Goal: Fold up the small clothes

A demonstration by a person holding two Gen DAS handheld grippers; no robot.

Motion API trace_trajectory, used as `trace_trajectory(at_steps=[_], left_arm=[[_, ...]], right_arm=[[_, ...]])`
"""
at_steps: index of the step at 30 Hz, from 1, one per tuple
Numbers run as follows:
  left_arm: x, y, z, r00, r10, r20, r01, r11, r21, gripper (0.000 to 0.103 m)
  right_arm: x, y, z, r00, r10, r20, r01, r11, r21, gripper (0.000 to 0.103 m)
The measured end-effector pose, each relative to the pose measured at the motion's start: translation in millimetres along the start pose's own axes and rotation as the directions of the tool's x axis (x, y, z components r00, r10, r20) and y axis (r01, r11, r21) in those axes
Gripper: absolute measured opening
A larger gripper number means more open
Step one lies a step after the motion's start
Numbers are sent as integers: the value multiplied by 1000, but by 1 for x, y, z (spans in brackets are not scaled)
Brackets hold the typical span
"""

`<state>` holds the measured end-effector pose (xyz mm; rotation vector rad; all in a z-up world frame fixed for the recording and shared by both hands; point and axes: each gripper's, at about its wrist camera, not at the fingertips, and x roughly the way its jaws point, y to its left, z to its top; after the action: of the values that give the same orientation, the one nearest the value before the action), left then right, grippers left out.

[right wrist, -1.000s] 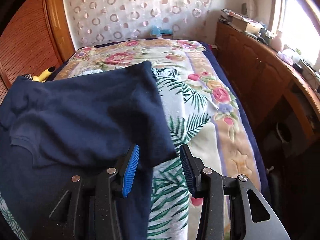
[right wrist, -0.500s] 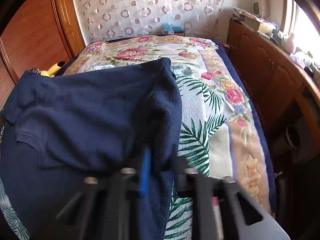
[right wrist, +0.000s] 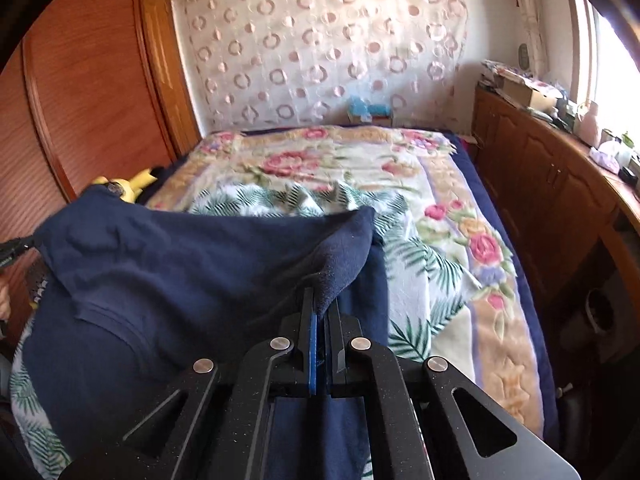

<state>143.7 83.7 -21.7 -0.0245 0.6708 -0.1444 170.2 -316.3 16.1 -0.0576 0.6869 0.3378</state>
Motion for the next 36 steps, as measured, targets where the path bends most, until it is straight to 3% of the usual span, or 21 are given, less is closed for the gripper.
trace_trajectory(at_steps=[7,18,28,36], left_arm=[[-20,0,-12,999,-35,24,35,999,-18,4],[-56,-1,-32,996,-66,60,69,997,-47,4],[-83,-16,-70,988,-142,57,148,984,-99,4],[-133,-18,-46,971,-186,150,202,974,-98,4]], right_arm=[[-17,6,-10,998,48,33,-48,999,2,2],[-49,5,-26,996,35,82,-36,999,10,2],[-84,20,-50,994,48,98,-49,999,3,2],[-121,24,-41,986,62,156,-58,998,-29,2]])
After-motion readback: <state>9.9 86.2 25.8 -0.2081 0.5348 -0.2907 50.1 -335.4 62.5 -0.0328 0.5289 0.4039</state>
